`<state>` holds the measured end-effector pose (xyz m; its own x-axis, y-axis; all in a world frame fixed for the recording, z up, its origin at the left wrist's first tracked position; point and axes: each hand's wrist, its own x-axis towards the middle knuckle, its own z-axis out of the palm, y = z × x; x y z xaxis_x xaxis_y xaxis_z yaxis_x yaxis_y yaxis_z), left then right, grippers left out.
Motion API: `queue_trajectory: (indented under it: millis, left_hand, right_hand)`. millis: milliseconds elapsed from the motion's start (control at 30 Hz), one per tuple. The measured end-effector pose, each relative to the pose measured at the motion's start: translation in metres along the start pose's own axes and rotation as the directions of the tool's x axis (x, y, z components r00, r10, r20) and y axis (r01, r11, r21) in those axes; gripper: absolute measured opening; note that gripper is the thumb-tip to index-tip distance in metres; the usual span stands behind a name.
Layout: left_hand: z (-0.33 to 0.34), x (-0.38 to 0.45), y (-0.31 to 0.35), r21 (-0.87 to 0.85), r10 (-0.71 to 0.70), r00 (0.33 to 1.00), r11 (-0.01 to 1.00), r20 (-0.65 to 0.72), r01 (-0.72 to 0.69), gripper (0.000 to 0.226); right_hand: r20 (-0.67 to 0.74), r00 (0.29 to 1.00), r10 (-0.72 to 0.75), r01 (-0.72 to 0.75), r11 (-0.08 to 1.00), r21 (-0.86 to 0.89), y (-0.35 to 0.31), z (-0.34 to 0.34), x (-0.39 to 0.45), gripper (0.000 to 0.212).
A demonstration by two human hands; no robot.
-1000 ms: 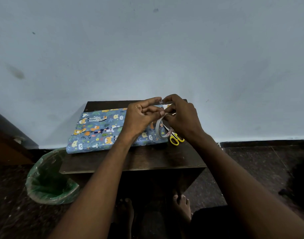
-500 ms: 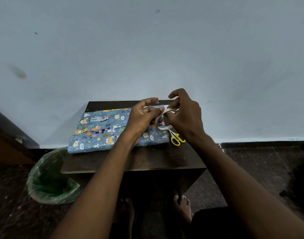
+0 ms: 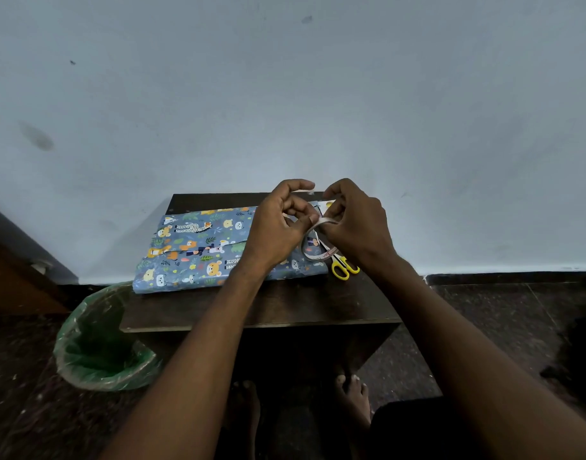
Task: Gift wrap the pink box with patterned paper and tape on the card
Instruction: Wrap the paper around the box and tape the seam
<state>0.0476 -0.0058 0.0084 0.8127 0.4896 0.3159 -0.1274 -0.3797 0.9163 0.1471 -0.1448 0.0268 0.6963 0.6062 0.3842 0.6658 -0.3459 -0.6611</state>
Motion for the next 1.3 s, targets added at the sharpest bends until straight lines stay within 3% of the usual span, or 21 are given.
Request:
queue_trajectory:
  millis: [100, 267, 500, 667, 1067, 1300]
  left_hand:
    - [0.004, 0.000, -0.002, -0.003, -0.004, 1.000, 1.000, 0.005, 0.004, 0.043]
    - [0.006, 0.001, -0.001, -0.150, -0.075, 0.996, 0.986, -0.037, 0.069, 0.032]
    - [-0.005, 0.000, 0.001, -0.188, -0.123, 0.991, 0.973, 0.051, 0.131, 0.051]
    - [-0.004, -0.001, 0.004, -0.212, -0.152, 0.988, 0.965, 0.018, 0.152, 0.055]
    - [0.000, -0.001, -0.003, -0.092, -0.084, 0.995, 0.993, -0.058, 0.078, 0.053]
    - [0.009, 0.001, -0.011, -0.055, -0.053, 0.997, 0.997, -0.056, 0.050, 0.045]
  right_hand:
    - [-0.003, 1.000, 0.004, -0.004, 1.000, -0.007, 0.001, 0.001, 0.000, 0.039]
    - [-0.017, 1.000, 0.005, -0.006, 1.000, -0.018, 0.003, 0.002, 0.002, 0.029]
    - [-0.069, 0.998, 0.008, -0.010, 0.999, -0.032, 0.004, 0.002, 0.003, 0.030]
    - [-0.057, 0.998, -0.039, 0.034, 0.996, -0.083, 0.004, 0.001, 0.001, 0.029]
    - [-0.038, 0.996, -0.084, 0.077, 0.984, -0.160, 0.000, 0.003, 0.001, 0.031]
    - [-0.065, 0.997, -0.040, 0.035, 0.996, -0.082, 0.001, 0.002, 0.002, 0.026]
